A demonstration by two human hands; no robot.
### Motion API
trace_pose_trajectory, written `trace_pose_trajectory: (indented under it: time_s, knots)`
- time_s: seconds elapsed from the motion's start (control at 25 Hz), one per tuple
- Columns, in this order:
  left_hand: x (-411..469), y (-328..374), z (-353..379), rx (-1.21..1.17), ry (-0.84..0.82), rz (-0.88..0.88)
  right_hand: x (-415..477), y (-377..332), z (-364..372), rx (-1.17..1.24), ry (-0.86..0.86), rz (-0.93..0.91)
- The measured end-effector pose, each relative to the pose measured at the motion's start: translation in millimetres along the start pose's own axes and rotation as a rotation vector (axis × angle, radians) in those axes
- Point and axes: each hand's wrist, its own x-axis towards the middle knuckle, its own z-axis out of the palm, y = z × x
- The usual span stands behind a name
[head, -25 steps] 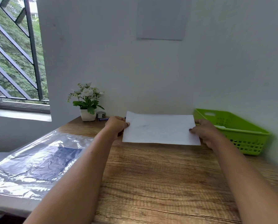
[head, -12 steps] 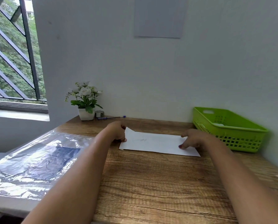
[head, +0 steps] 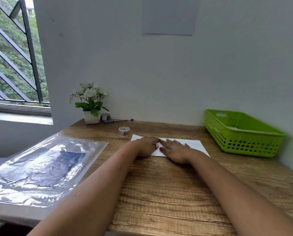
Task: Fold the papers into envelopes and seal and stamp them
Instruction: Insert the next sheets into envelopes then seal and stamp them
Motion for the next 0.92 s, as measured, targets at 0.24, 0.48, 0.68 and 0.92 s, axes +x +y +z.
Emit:
trace_pose_trajectory:
  time_s: [0.24,0.48,0.68,0.92]
  knots:
    - [11,-7,9,0.159,-0.112,-0.161,5,24,2,0.002,0.019,0.164]
    - [8,-16,5,0.154,-0.109,-0.237,17,62,10,0.054,0.065,0.389]
    - [9,-20,6,0.184,-0.076,-0.251,1,54,8,0.078,0.136,0.46]
    - [11,-53,-12,-0.06,0.537,-0.293,-13,43,-10,-0.055,0.425,0.368]
